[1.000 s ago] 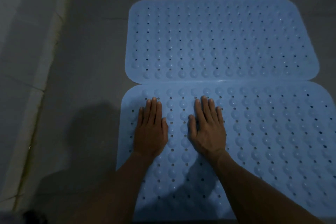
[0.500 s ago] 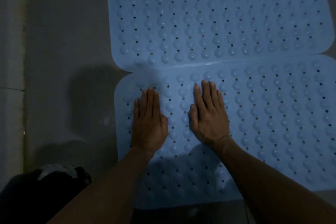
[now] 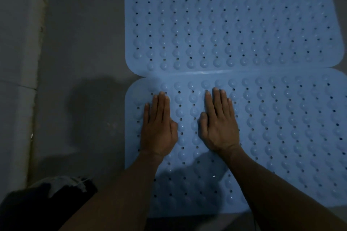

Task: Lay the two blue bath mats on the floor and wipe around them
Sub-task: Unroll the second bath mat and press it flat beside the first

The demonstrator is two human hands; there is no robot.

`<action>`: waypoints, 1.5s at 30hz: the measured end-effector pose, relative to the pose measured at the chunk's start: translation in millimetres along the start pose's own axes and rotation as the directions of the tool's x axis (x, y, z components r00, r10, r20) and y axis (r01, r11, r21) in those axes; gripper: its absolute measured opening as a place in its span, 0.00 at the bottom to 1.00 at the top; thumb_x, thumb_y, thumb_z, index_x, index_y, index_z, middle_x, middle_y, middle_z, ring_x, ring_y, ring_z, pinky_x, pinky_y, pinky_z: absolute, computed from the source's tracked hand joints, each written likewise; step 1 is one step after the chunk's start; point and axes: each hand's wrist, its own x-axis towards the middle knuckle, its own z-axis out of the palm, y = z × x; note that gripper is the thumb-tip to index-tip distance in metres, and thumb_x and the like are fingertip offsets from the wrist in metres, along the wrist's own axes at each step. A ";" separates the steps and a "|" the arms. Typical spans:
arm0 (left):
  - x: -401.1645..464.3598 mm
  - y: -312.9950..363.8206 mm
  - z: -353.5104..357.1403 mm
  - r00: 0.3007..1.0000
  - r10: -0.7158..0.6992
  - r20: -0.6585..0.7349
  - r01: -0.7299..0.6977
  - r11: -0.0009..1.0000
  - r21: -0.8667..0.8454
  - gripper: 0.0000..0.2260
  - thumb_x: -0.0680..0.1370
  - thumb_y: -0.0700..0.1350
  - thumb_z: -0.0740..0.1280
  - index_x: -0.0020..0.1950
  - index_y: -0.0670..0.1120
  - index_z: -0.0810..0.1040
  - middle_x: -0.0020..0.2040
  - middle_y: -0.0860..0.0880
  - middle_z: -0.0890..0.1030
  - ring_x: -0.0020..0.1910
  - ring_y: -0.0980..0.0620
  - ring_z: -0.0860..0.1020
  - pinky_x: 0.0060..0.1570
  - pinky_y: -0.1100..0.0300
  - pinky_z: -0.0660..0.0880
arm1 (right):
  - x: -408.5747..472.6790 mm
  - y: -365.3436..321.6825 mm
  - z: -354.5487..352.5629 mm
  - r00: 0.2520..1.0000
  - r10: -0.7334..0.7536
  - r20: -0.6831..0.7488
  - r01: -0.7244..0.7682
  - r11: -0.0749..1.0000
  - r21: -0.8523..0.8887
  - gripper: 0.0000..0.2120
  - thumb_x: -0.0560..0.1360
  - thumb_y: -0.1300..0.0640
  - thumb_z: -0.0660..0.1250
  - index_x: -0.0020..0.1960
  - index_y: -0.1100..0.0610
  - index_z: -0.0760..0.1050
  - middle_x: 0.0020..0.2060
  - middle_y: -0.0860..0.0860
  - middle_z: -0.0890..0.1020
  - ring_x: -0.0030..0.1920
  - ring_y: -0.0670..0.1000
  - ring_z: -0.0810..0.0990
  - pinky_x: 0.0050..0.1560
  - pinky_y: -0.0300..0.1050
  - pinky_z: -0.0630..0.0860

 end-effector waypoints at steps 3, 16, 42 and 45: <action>-0.8 1.0 2.3 1.000 0.002 -0.024 0.000 0.999 0.051 0.29 0.77 0.45 0.51 0.78 0.38 0.54 0.79 0.41 0.54 0.79 0.45 0.51 0.76 0.44 0.52 | -0.5 -0.1 -1.1 1.000 0.018 -0.005 -0.018 1.000 0.024 0.30 0.81 0.51 0.53 0.81 0.58 0.51 0.80 0.56 0.51 0.80 0.53 0.45 0.79 0.56 0.48; -2.9 6.6 0.1 0.997 0.053 -0.046 -0.046 0.988 0.147 0.28 0.78 0.46 0.51 0.76 0.34 0.60 0.76 0.37 0.62 0.76 0.39 0.60 0.75 0.44 0.54 | -1.8 5.0 -9.4 0.997 -0.017 0.075 0.009 0.994 0.109 0.30 0.82 0.48 0.46 0.81 0.58 0.47 0.80 0.57 0.47 0.80 0.54 0.41 0.79 0.54 0.41; 41.3 306.3 88.8 0.972 -0.030 -0.232 0.031 1.000 0.000 0.24 0.82 0.49 0.52 0.77 0.42 0.61 0.77 0.39 0.59 0.77 0.40 0.57 0.75 0.44 0.55 | -30.1 301.2 -83.1 0.999 -0.038 -0.011 0.038 0.999 0.010 0.28 0.84 0.46 0.45 0.81 0.54 0.48 0.81 0.50 0.48 0.80 0.49 0.44 0.80 0.51 0.42; 40.5 309.0 85.4 0.975 -0.024 -0.223 0.024 1.000 -0.001 0.23 0.83 0.49 0.53 0.78 0.45 0.60 0.78 0.40 0.57 0.78 0.41 0.55 0.76 0.44 0.53 | -30.8 301.1 -84.9 1.000 -0.015 -0.023 0.015 0.999 0.029 0.28 0.84 0.47 0.47 0.81 0.55 0.50 0.81 0.51 0.50 0.80 0.49 0.46 0.80 0.51 0.44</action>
